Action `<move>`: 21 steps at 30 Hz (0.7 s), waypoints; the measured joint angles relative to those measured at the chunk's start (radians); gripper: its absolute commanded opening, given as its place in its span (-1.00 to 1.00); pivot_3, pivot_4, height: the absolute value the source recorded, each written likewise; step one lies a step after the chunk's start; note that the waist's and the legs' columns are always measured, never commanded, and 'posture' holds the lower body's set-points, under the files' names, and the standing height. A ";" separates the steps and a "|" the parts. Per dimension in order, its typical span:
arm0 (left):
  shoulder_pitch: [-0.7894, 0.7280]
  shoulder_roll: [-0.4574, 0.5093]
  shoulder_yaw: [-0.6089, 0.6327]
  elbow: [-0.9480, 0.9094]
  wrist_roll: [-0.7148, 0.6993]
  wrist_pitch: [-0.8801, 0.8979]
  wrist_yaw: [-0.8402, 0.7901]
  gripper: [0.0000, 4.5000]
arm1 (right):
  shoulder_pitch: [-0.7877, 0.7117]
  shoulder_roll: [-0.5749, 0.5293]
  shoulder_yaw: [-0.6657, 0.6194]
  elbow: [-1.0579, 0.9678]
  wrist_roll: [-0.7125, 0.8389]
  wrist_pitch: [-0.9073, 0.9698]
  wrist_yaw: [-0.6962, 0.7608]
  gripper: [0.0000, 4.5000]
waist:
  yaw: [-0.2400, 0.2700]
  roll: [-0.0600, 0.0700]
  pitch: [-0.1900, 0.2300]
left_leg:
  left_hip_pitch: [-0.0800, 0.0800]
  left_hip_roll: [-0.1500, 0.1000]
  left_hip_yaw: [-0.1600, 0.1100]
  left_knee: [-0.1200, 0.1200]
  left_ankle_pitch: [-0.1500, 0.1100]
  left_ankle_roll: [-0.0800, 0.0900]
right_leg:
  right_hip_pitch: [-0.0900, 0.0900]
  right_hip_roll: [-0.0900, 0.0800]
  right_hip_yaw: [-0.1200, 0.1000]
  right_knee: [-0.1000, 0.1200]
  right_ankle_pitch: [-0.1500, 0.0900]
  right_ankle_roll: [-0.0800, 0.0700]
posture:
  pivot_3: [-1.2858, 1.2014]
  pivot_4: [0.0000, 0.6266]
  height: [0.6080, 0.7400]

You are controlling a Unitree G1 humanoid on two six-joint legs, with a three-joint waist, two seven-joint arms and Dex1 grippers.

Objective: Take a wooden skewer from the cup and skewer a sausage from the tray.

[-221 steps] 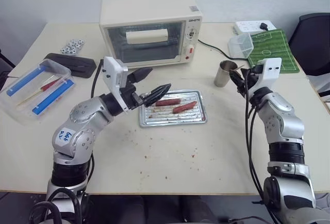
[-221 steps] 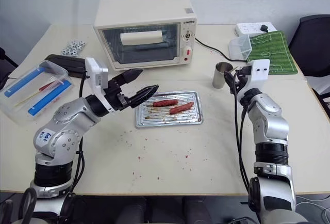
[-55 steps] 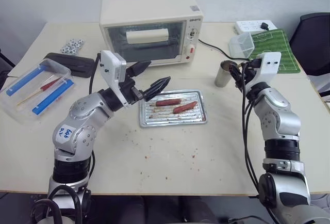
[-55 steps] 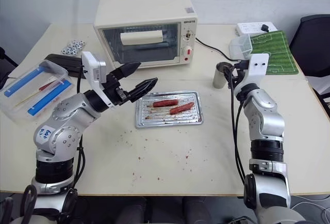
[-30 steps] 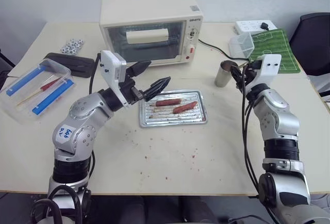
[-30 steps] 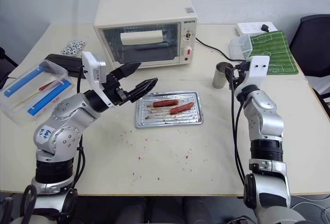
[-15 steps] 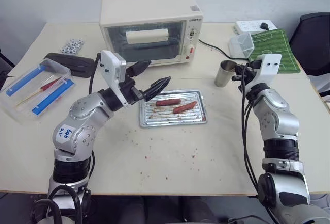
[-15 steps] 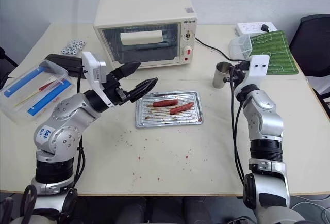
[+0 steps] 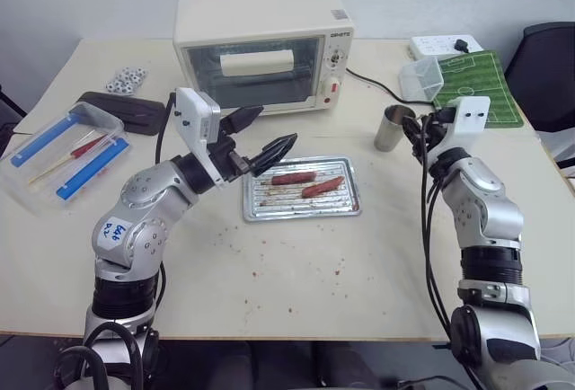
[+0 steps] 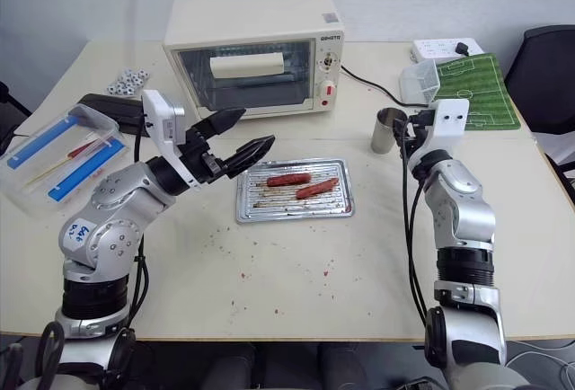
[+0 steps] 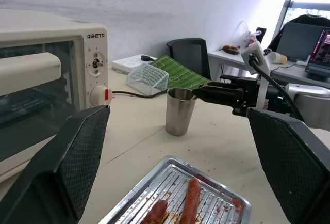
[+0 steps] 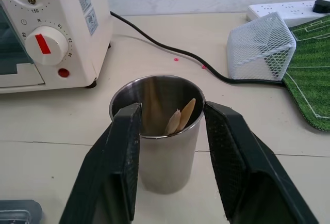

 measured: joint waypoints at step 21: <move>-0.014 -0.002 0.000 0.023 0.012 -0.007 -0.007 1.00 | 0.050 0.072 0.004 -0.160 0.020 0.088 -0.049 -0.12 | 0.000 0.000 0.000 | 0.000 0.000 0.000 0.000 0.000 0.000 | 0.000 0.000 0.000 0.000 0.000 0.000 | 0.03 -0.52 1.00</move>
